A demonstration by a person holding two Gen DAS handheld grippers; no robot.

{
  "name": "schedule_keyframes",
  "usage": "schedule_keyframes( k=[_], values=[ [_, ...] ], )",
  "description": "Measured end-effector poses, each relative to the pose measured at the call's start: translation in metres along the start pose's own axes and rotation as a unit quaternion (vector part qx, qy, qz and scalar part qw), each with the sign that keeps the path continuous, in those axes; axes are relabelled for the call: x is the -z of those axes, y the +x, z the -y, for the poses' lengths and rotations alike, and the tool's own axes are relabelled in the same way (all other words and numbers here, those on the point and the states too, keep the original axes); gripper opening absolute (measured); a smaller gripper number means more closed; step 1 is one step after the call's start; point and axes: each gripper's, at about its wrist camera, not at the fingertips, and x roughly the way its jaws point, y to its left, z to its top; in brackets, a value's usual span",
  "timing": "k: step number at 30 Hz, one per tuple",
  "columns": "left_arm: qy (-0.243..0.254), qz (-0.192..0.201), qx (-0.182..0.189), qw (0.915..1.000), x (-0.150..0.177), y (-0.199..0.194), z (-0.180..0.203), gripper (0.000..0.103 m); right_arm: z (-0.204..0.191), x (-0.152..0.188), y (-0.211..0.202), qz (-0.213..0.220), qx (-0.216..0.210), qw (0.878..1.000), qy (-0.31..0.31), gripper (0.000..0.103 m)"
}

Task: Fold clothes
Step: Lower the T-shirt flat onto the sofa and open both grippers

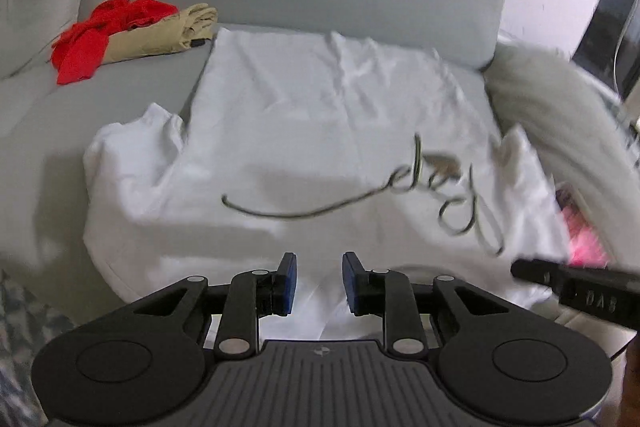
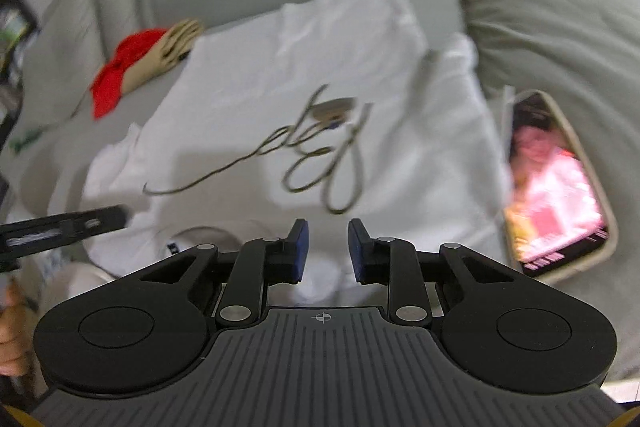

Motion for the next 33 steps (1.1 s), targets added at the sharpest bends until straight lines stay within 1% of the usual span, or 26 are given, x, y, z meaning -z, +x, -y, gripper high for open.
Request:
schedule_keyframes(
  k=[2,3,4,5,6,7,8,9,11,12,13,14,15,17,19,21,22,24,26,27,28,30,31,33],
  values=[
    [0.022,-0.026,-0.002,0.9994,0.012,0.008,0.002,0.024,-0.012,0.005,0.010,0.005,0.008,1.000,-0.022,0.029],
    [0.031,-0.051,-0.012,0.9981,0.017,0.012,0.003,0.024,-0.018,0.008,0.014,0.003,0.015,0.999,-0.033,0.029],
    [0.042,-0.085,-0.032,0.9950,0.023,0.016,0.005,0.024,-0.021,0.014,0.021,-0.019,0.024,0.999,-0.044,0.029],
    [0.051,-0.108,-0.046,0.9917,0.028,0.020,0.005,0.024,-0.025,0.019,0.027,-0.041,0.033,0.997,-0.055,0.029],
    [0.051,-0.126,-0.047,0.9896,0.032,0.020,0.004,0.021,-0.029,0.024,0.022,-0.036,0.040,0.996,-0.071,0.029],
    [0.038,-0.138,-0.038,0.9889,0.034,0.018,0.000,0.019,-0.033,0.026,0.019,-0.049,0.045,0.994,-0.083,0.029],
    [0.024,-0.139,-0.024,0.9898,0.033,0.013,-0.003,0.019,-0.033,0.025,0.014,-0.075,0.038,0.994,-0.074,0.031],
    [0.014,-0.127,-0.008,0.9918,0.030,0.006,-0.004,0.021,-0.033,0.024,0.008,-0.099,0.032,0.993,-0.063,0.032],
    [0.005,-0.097,0.017,0.9951,0.020,-0.009,-0.003,0.022,-0.019,0.015,-0.011,-0.087,0.003,0.996,-0.011,0.032],
    [0.005,-0.081,0.031,0.9962,0.013,-0.017,0.000,0.022,-0.012,0.011,-0.020,-0.080,-0.012,0.997,0.015,0.038],
    [0.004,-0.065,0.045,0.9969,0.006,-0.025,0.003,0.022,-0.004,0.001,-0.036,-0.046,-0.017,0.998,0.037,0.042],
    [0.003,-0.053,0.060,0.9968,0.000,-0.033,0.006,0.022,0.005,-0.008,-0.052,-0.013,-0.021,0.998,0.060,0.052],
    [0.002,-0.042,0.074,0.9964,-0.007,-0.041,0.009,0.022,0.015,-0.017,-0.066,0.019,-0.024,0.996,0.083,0.057],
    [-0.006,-0.033,0.097,0.9947,-0.020,-0.050,0.012,0.024,0.040,-0.032,-0.098,0.071,-0.029,0.988,0.136,0.060],
    [-0.017,-0.033,0.120,0.9921,-0.032,-0.060,0.011,0.025,0.065,-0.046,-0.131,0.123,-0.033,0.974,0.188,0.063],
    [-0.028,-0.037,0.141,0.9889,-0.041,-0.071,0.007,0.029,0.083,-0.055,-0.164,0.140,0.002,0.966,0.217,0.065],
    [-0.032,-0.038,0.151,0.9873,-0.044,-0.077,0.005,0.031,0.089,-0.058,-0.180,0.145,0.009,0.965,0.219,0.065],
    [-0.037,-0.046,0.171,0.9835,-0.050,-0.081,0.007,0.031,0.099,-0.062,-0.209,0.146,0.021,0.966,0.212,0.065],
    [-0.041,-0.066,0.187,0.9793,-0.053,-0.078,0.018,0.032,0.103,-0.066,-0.238,0.146,0.059,0.969,0.193,0.066],
    [-0.041,-0.077,0.194,0.9772,-0.054,-0.076,0.023,0.035,0.104,-0.067,-0.249,0.148,0.075,0.968,0.186,0.066],
    [-0.037,-0.086,0.199,0.9754,-0.054,-0.072,0.031,0.040,0.107,-0.070,-0.259,0.151,0.084,0.968,0.183,0.068],
    [-0.024,-0.092,0.197,0.9758,-0.051,-0.056,0.045,0.042,0.112,-0.077,-0.262,0.144,0.074,0.971,0.176,0.078],
    [-0.018,-0.093,0.182,0.9787,-0.047,-0.043,0.053,0.042,0.115,-0.080,-0.263,0.140,0.069,0.973,0.172,0.079],
    [-0.007,-0.087,0.157,0.9837,-0.039,-0.017,0.065,0.042,0.124,-0.086,-0.229,0.095,0.063,0.979,0.167,0.079]
  ],
)
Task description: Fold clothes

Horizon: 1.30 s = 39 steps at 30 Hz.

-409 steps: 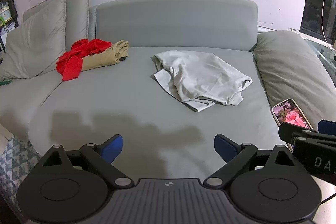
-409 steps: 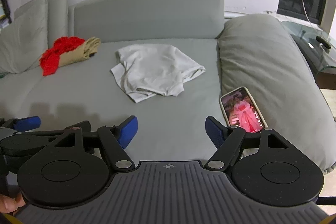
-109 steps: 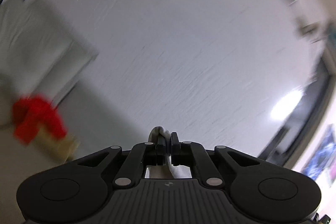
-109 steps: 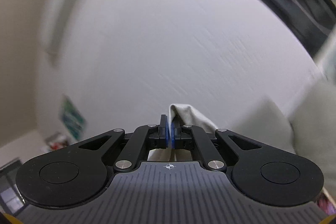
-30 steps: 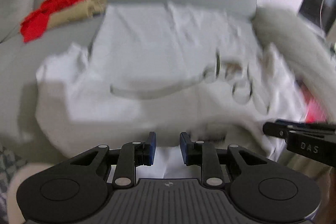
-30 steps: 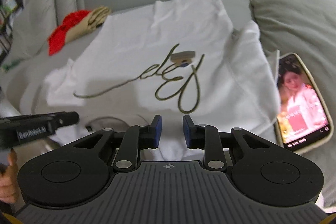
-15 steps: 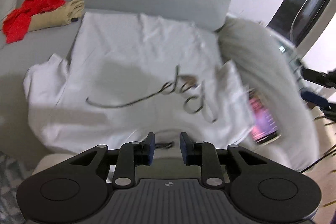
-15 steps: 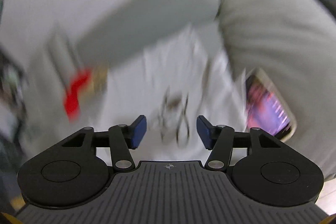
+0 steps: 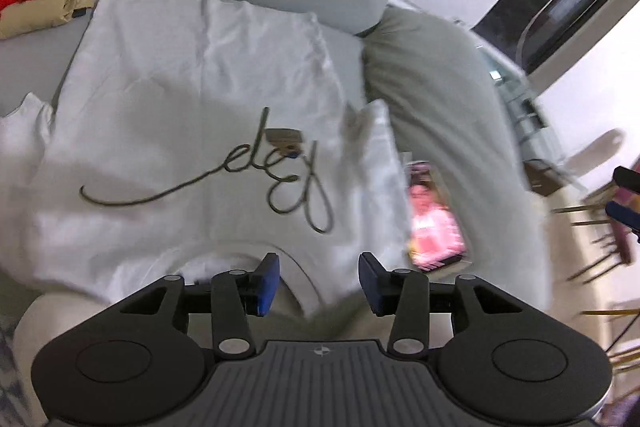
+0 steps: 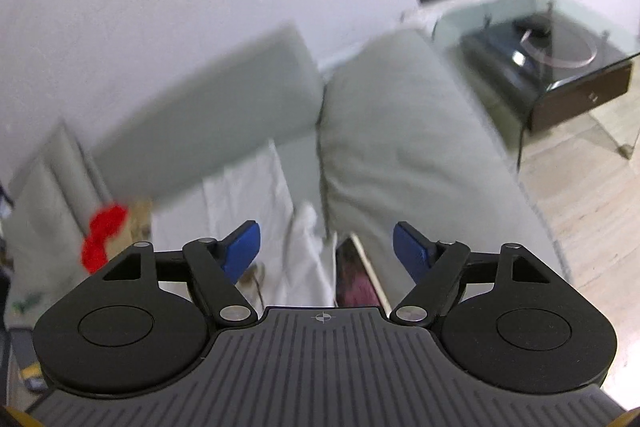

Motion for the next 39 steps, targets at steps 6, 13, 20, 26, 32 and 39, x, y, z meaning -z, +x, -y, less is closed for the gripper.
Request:
schedule_keyframes(
  k=[6,13,20,26,32,39],
  values=[
    [-0.038,0.019,-0.042,0.9982,0.009,0.036,-0.015,0.040,0.018,0.026,0.122,-0.115,-0.021,0.993,0.035,0.071],
    [-0.017,0.035,-0.049,0.9981,0.006,0.041,-0.020,0.040,0.030,0.077,0.192,-0.178,-0.100,0.971,0.124,0.063],
    [0.060,0.022,-0.004,0.9980,0.014,0.075,0.002,0.017,0.024,0.099,0.228,-0.191,-0.102,0.967,0.136,0.062],
    [0.097,0.004,-0.002,0.9953,0.022,0.098,0.011,0.009,0.019,0.104,0.257,-0.201,-0.102,0.964,0.138,0.062],
    [0.074,-0.004,-0.004,0.9972,0.021,0.101,0.001,0.012,0.024,0.108,0.264,-0.162,-0.155,0.962,0.158,0.061],
    [0.079,-0.007,-0.011,0.9968,0.023,0.102,0.002,0.013,0.034,0.100,0.273,-0.069,-0.212,0.953,0.203,0.060]
  ],
)
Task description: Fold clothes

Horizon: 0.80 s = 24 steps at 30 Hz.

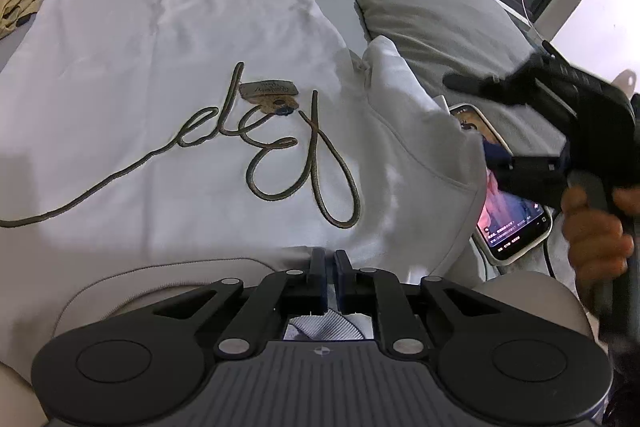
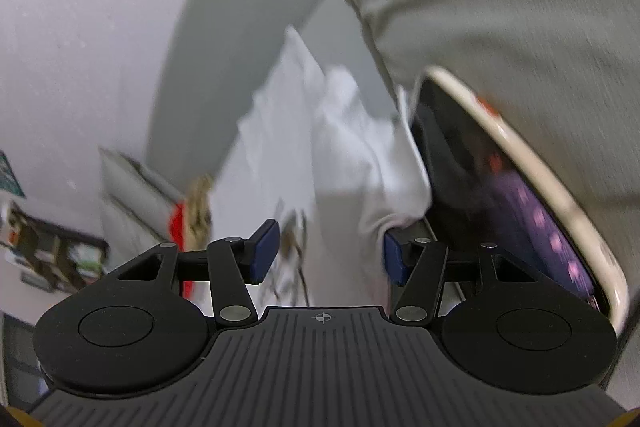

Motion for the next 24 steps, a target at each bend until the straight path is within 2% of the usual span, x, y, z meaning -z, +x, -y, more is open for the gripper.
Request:
schedule_keyframes(
  k=[5,8,10,12,13,14,15,17,19,24],
  values=[
    [0.006,0.000,-0.004,1.0000,0.001,-0.001,0.001,0.013,0.005,-0.017,0.009,0.038,-0.012,0.998,0.042,0.059],
    [0.010,0.000,-0.006,0.9999,0.002,-0.001,0.002,0.013,-0.002,-0.027,0.017,0.059,0.002,0.998,0.036,0.056],
    [0.014,0.000,-0.008,0.9999,0.002,0.000,0.003,0.013,-0.008,-0.034,0.026,0.067,0.029,0.997,0.020,0.046],
    [0.015,0.000,-0.009,0.9998,0.002,-0.001,0.003,0.013,-0.015,-0.040,0.036,0.071,0.075,0.995,-0.005,0.023],
    [0.014,0.000,-0.008,0.9999,0.002,-0.001,0.003,0.013,-0.018,-0.043,0.041,0.069,0.102,0.992,-0.020,0.017],
    [0.014,0.000,-0.008,0.9999,0.002,-0.001,0.003,0.013,-0.018,-0.045,0.043,0.070,0.127,0.989,-0.034,0.005],
    [0.013,0.000,-0.007,0.9999,0.002,-0.001,0.002,0.013,-0.021,-0.045,0.045,0.077,0.146,0.985,-0.051,0.002],
    [0.015,0.001,-0.006,0.9999,0.002,-0.002,0.002,0.013,-0.030,-0.043,0.045,0.092,0.174,0.977,-0.087,0.001],
    [0.018,0.003,-0.004,0.9998,0.002,-0.002,0.003,0.013,-0.044,-0.038,0.034,0.124,0.192,0.965,-0.124,0.000],
    [0.037,0.009,0.005,0.9993,0.003,-0.007,0.006,0.011,-0.066,0.006,-0.021,0.210,0.234,0.923,-0.223,0.000]
  ],
)
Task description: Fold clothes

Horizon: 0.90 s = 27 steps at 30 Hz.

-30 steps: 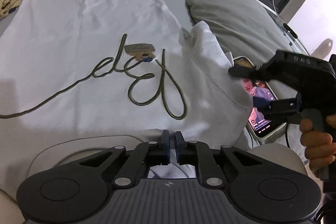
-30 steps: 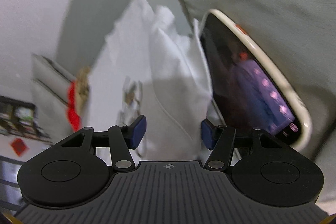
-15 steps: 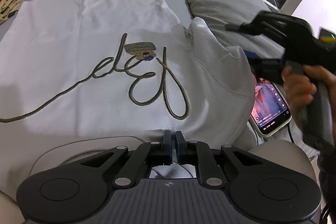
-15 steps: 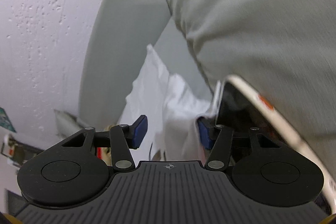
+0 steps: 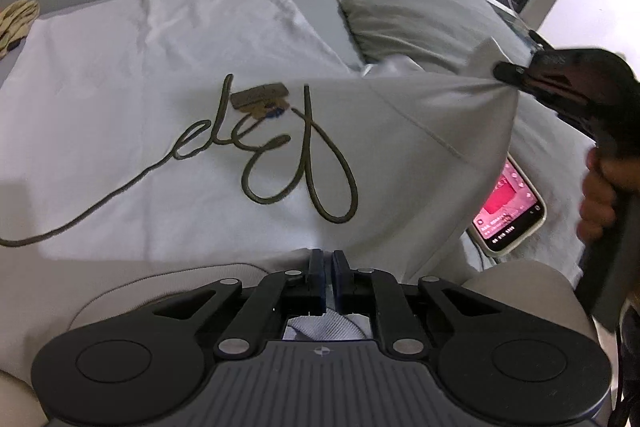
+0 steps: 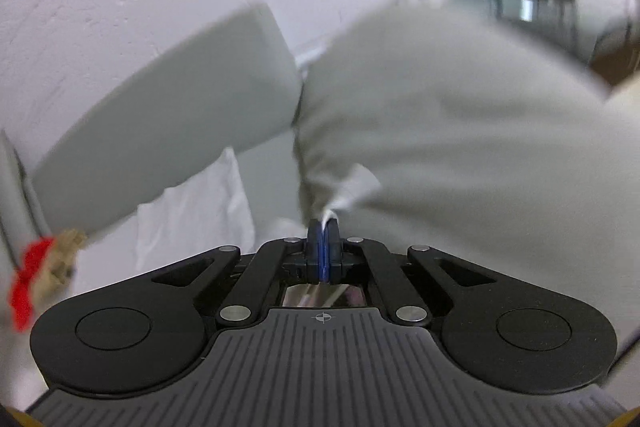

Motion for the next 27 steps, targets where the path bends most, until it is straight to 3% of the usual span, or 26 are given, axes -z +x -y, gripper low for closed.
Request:
schedule_keyframes(
  k=[1,3,5,7,9,10,13,15,17,19,21,25,27],
  values=[
    [0.004,0.000,0.002,1.0000,0.000,0.000,0.001,0.011,-0.001,0.002,-0.014,0.020,0.010,1.000,-0.017,0.000],
    [0.013,-0.001,0.003,0.9999,0.000,-0.001,0.004,0.011,0.000,0.002,-0.020,0.014,0.041,0.999,-0.028,0.000],
    [0.022,-0.004,0.000,0.9997,0.001,-0.004,0.007,0.011,0.005,-0.001,-0.006,-0.032,0.083,0.996,-0.030,0.001],
    [0.030,-0.010,0.000,0.9995,0.004,-0.008,0.009,0.012,0.007,-0.003,0.000,-0.060,0.118,0.991,-0.034,0.007],
    [0.036,-0.016,0.003,0.9992,0.008,-0.013,0.009,0.013,0.008,-0.005,0.000,-0.071,0.146,0.986,-0.041,0.029],
    [0.039,-0.018,0.005,0.9991,0.010,-0.016,0.009,0.013,0.008,-0.006,0.000,-0.077,0.160,0.983,-0.044,0.030],
    [0.016,0.004,-0.005,0.9999,0.017,-0.031,0.005,0.016,-0.008,-0.008,-0.027,-0.053,0.147,0.985,-0.069,0.032],
    [-0.011,0.034,-0.033,0.9988,0.020,-0.043,0.000,0.017,-0.027,-0.005,-0.037,-0.087,0.063,0.991,-0.082,0.036],
    [-0.055,0.055,-0.078,0.9940,0.021,-0.047,-0.012,0.018,-0.047,-0.002,-0.047,-0.121,-0.021,0.988,-0.095,0.036],
    [-0.085,0.035,-0.103,0.9905,0.020,-0.041,-0.027,0.015,-0.075,0.015,-0.037,-0.166,-0.068,0.974,-0.139,0.036],
    [-0.087,0.016,-0.090,0.9920,0.022,-0.035,-0.036,0.015,-0.105,0.038,-0.024,-0.211,-0.100,0.952,-0.196,0.036],
    [-0.107,-0.028,-0.050,0.9926,0.019,-0.050,-0.046,0.015,-0.130,0.077,-0.006,-0.305,-0.067,0.909,-0.277,0.038],
    [-0.136,-0.002,-0.022,0.9904,0.019,-0.075,-0.060,0.017,-0.132,0.079,-0.015,-0.316,-0.051,0.900,-0.297,0.044]
  ],
)
